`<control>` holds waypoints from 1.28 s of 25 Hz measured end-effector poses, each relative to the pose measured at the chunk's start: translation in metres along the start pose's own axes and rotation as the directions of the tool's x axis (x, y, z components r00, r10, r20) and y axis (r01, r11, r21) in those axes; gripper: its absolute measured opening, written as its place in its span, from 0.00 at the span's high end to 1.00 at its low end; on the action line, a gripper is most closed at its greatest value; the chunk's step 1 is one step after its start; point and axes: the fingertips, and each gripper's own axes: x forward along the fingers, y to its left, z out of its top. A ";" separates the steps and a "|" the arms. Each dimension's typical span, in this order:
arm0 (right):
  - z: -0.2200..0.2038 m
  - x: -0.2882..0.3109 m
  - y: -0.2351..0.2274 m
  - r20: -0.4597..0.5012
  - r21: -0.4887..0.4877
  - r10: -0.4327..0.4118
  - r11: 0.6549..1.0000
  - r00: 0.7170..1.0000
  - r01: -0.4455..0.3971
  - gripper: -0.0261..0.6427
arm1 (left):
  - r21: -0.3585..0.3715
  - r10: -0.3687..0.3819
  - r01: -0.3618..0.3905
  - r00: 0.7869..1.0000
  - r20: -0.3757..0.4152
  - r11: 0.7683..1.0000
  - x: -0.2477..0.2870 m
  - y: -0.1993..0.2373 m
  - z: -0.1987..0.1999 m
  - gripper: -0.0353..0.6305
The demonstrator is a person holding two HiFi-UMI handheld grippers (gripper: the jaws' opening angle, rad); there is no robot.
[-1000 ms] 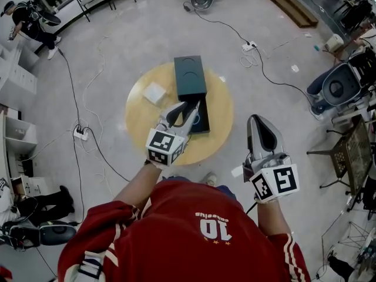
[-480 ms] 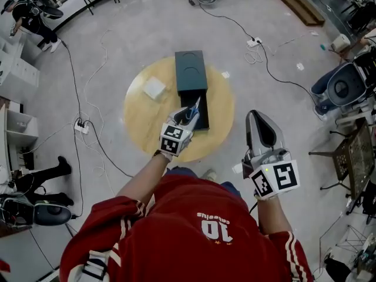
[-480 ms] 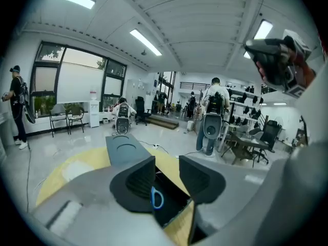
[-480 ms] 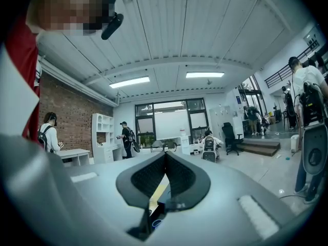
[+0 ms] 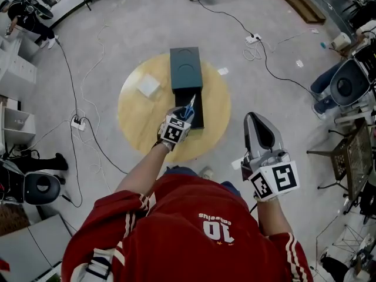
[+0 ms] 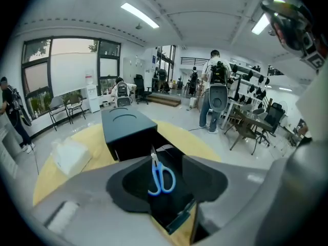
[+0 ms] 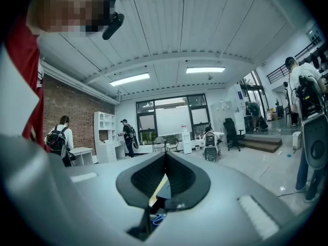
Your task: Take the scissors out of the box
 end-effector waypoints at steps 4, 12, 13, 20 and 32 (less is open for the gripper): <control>-0.004 -0.001 -0.008 -0.010 0.015 0.006 1.000 1.000 -0.006 0.98 | -0.043 -0.007 0.005 0.999 -0.044 0.999 0.017 0.000 -0.006 0.68; -0.009 0.005 -0.021 -0.023 0.040 0.025 0.999 0.999 -0.024 0.98 | -0.052 0.041 -0.052 0.982 -0.184 0.997 0.040 0.014 -0.015 0.68; -0.009 0.005 -0.023 -0.024 0.042 0.025 0.999 0.999 -0.024 0.98 | -0.036 0.062 -0.071 0.979 -0.194 0.997 0.040 0.018 -0.012 0.68; -0.013 0.004 -0.032 -0.029 0.056 0.022 0.998 0.999 -0.020 0.98 | -0.039 0.059 -0.079 0.930 -0.363 0.996 0.061 0.018 -0.038 0.68; -0.011 -0.005 -0.041 -0.028 0.074 -0.015 0.997 0.999 0.017 0.98 | 0.044 0.058 -0.041 0.844 -0.533 0.998 0.070 0.015 -0.060 0.77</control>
